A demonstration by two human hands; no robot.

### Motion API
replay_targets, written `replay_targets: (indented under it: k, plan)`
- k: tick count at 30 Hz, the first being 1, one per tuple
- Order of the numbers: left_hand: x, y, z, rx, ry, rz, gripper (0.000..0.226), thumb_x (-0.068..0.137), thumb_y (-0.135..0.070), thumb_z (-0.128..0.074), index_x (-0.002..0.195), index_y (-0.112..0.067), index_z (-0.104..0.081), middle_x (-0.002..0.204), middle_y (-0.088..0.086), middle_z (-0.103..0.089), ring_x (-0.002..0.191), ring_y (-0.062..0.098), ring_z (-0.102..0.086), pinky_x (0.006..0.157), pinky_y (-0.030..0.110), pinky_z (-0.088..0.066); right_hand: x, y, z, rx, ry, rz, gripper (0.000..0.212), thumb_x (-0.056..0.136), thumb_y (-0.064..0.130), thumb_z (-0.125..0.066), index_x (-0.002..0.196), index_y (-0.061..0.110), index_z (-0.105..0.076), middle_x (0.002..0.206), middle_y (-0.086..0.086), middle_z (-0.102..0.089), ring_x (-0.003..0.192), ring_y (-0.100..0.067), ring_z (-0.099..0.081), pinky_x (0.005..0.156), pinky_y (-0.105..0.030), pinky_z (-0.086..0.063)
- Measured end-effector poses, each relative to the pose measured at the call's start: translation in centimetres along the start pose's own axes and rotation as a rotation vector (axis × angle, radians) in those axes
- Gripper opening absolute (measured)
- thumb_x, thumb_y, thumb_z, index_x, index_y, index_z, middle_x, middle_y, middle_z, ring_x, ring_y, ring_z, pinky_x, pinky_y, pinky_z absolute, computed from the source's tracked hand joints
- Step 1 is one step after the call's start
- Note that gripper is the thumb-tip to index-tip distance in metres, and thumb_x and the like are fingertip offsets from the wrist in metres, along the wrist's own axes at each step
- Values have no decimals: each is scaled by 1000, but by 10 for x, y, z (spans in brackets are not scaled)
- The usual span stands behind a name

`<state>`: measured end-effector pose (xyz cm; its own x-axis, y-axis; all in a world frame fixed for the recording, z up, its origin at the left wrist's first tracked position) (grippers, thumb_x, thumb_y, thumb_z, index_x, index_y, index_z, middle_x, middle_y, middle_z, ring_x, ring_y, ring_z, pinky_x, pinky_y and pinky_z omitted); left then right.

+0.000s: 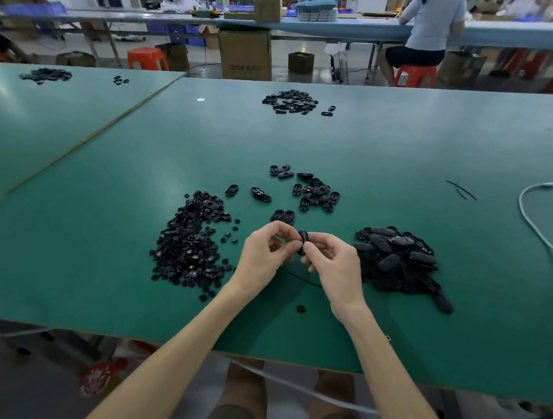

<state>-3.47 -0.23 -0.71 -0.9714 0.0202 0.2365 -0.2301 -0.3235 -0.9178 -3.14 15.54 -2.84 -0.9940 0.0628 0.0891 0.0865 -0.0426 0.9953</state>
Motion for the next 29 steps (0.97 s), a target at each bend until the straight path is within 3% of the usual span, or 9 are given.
replay_targets:
  k: [5, 12, 29]
  plan:
    - [0, 1, 1, 13, -12, 1, 6, 95, -10, -72, 96, -14, -67, 87, 1, -72, 71, 23, -69, 72, 36, -58, 0, 0, 0, -7, 1, -1, 16, 96, 6, -71, 102, 20, -75, 83, 3, -79, 70, -9, -72, 61, -21, -54]
    - [0, 0, 1, 64, -31, -10, 9, 96, -13, -72, 96, -20, -65, 86, -5, -70, 69, 14, -67, 71, 33, -57, 1, -1, 0, -20, 4, -5, 15, 96, 6, -71, 110, 9, -76, 88, -1, -79, 70, -9, -72, 61, -22, -53]
    - [0, 0, 0, 115, -40, -16, 12, 97, -14, -70, 96, -23, -62, 89, -2, -69, 72, 11, -68, 73, 28, -54, 1, -3, -1, -3, 13, -13, 13, 96, 7, -71, 105, 14, -75, 84, -1, -79, 67, -8, -70, 59, -21, -53]
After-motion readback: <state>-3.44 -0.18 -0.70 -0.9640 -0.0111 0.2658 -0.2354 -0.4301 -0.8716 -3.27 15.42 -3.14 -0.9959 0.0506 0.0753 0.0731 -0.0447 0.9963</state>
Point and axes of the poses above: each hand's wrist, its own x-axis towards the middle knuckle, its own z-axis out of the back of the hand, y = z × x, the point moved 9 cm from there along x, towards the middle knuckle
